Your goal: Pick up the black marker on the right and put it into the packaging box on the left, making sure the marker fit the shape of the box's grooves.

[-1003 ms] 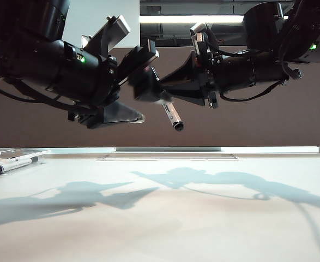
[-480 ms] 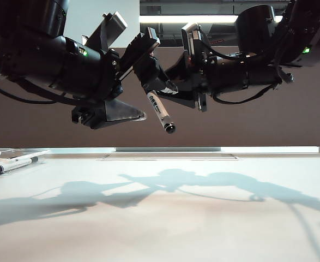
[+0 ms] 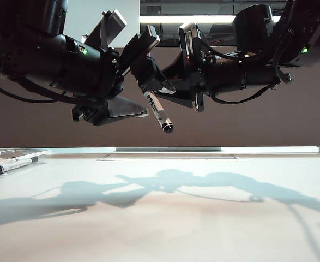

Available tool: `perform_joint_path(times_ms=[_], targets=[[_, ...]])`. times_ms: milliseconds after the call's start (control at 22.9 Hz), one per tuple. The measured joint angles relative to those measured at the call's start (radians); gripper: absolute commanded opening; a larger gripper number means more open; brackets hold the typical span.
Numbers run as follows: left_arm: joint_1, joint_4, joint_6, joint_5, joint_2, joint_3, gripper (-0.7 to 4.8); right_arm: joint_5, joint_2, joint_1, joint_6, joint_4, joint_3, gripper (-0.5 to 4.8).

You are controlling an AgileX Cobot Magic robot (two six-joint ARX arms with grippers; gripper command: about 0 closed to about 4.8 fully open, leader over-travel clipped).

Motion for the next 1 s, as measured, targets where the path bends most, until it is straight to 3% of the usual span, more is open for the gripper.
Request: perform_joint_path(times_ms=[174,218,305,1003], targets=[[0.000,0.000,0.000,0.000,0.000,0.000,3.23,-0.016,0.000,0.000,0.000,0.000,0.000,-0.04],[0.000,0.000,0.000,0.000,0.000,0.000,2.24,-0.021,0.000,0.000,0.000,0.000,0.000,-0.04],[0.000,0.000,0.000,0.000,0.000,0.000,1.14,-0.029,0.000,0.000,0.000,0.000,0.000,-0.04],[0.000,0.013,-0.007,-0.002,0.002,0.000,1.15,-0.071,-0.001,-0.001,0.000,0.000,0.000,-0.04]])
